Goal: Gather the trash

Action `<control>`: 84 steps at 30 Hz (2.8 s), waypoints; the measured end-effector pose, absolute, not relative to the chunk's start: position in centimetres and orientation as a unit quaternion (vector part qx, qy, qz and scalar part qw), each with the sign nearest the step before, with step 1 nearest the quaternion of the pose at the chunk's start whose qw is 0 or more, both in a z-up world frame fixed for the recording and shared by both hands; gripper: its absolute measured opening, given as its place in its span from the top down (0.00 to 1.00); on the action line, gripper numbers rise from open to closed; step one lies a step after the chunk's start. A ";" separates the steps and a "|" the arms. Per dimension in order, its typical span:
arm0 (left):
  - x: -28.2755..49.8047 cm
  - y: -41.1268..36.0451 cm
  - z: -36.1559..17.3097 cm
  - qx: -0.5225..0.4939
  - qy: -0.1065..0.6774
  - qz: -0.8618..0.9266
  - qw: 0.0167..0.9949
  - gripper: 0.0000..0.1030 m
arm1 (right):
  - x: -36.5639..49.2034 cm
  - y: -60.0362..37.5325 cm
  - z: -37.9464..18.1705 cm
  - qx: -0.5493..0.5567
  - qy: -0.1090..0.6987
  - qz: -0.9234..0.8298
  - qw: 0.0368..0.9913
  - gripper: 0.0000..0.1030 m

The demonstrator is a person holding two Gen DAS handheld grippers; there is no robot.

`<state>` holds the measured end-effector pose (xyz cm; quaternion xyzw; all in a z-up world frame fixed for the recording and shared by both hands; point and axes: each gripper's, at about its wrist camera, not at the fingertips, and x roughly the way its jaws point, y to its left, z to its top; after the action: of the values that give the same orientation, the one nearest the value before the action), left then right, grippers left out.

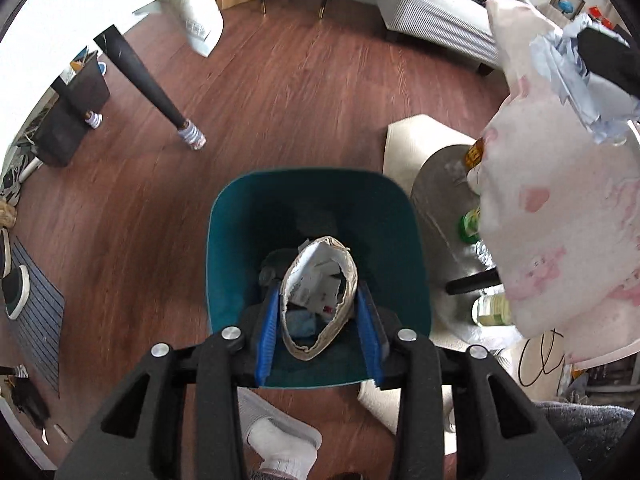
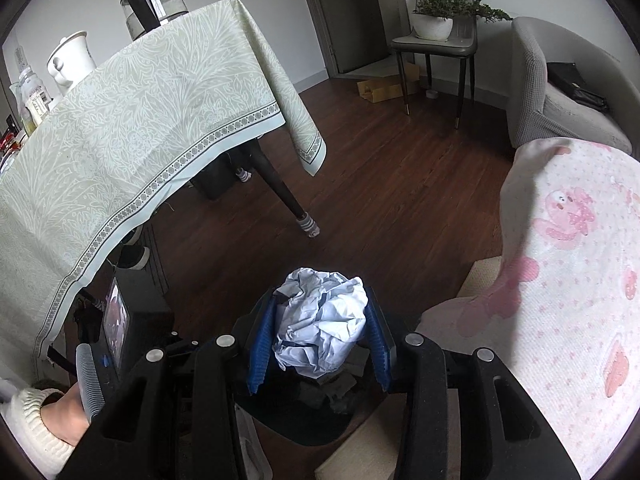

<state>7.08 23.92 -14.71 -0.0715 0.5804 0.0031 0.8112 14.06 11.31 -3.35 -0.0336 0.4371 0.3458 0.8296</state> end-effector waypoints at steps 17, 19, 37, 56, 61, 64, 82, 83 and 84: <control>5.0 28.1 -9.0 -0.098 0.491 0.030 0.865 0.44 | 15.1 16.8 -10.2 -0.074 0.520 0.338 0.781 0.59; 4.6 28.4 -7.3 -0.100 0.471 0.031 0.876 0.44 | 14.9 17.6 -11.4 -0.083 0.533 0.337 0.772 0.59; 3.7 28.7 -0.2 -0.127 0.396 0.008 0.910 0.42 | 12.3 19.5 -14.1 -0.143 0.539 0.336 0.759 0.35; 4.4 23.8 3.2 -0.071 0.328 0.006 0.942 0.10 | 10.5 9.1 -0.9 -0.119 0.360 0.284 0.881 0.24; 4.6 19.9 3.5 -0.009 0.311 0.015 0.950 0.08 | 10.4 3.3 0.7 -0.078 0.351 0.234 0.903 0.15; 4.6 18.1 3.8 -0.004 0.302 0.010 0.953 0.06 | 10.0 -0.2 0.8 -0.051 0.354 0.207 0.911 0.13; -1.6 13.2 3.0 0.023 0.291 0.008 0.956 0.03 | 0.2 -16.3 3.8 0.004 0.297 0.093 0.950 0.03; -2.0 13.2 3.0 0.025 0.293 0.007 0.956 0.03 | -0.5 -16.7 3.7 0.009 0.295 0.095 0.951 0.03; -2.6 13.1 2.9 0.029 0.293 0.009 0.956 0.03 | -1.0 -17.1 3.7 0.015 0.293 0.096 0.951 0.03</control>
<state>-2.56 13.11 2.89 0.0285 0.2932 0.0088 0.9556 -0.99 -17.14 3.68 0.0154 0.2934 0.0959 0.9511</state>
